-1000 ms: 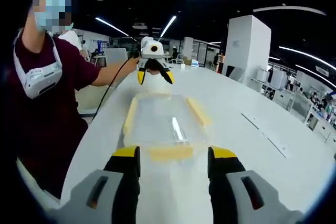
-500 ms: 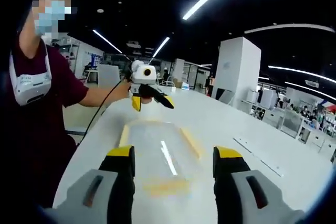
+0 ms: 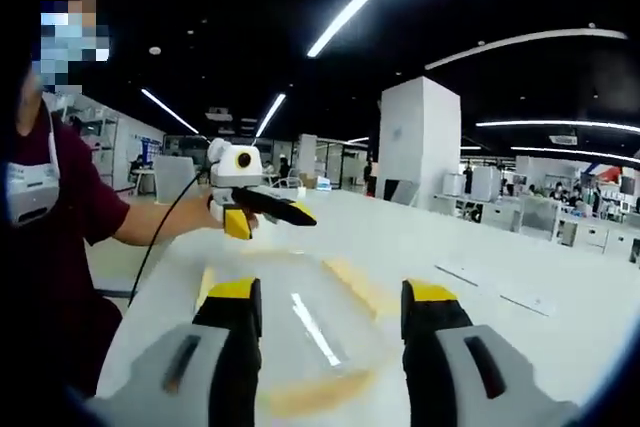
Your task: Snap each plastic latch of the storage box into its locked position after aligning the lid with the box until every specified latch is closed and the lid sits flush.
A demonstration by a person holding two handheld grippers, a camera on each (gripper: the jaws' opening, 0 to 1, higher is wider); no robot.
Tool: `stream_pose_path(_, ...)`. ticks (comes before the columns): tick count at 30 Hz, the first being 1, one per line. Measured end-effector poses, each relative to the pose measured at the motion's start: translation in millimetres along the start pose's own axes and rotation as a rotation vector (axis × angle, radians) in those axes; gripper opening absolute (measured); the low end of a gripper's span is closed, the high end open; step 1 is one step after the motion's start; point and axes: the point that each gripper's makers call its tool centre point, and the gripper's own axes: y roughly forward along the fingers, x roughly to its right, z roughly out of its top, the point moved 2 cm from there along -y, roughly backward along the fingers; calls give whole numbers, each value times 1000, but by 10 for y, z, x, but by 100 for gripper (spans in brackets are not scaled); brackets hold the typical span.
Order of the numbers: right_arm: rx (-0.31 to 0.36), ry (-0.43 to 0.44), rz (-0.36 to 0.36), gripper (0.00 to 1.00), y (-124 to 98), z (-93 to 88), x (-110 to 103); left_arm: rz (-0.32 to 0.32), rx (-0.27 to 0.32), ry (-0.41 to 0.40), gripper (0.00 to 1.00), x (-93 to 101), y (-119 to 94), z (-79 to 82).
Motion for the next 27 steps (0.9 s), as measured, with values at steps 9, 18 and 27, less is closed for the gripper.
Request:
stream_pose_path(9, -14, -14, -19, 56, 65, -143, -130, 30, 30, -35, 53, 16, 45, -99)
stream_pose_path(18, -18, 16, -76, 53, 78, -173, -97, 35, 27, -60, 52, 34, 61, -184)
stream_pose_path(27, -48, 86, -113, 44, 70, -212, -99, 55, 20, -79, 49, 62, 45, -279)
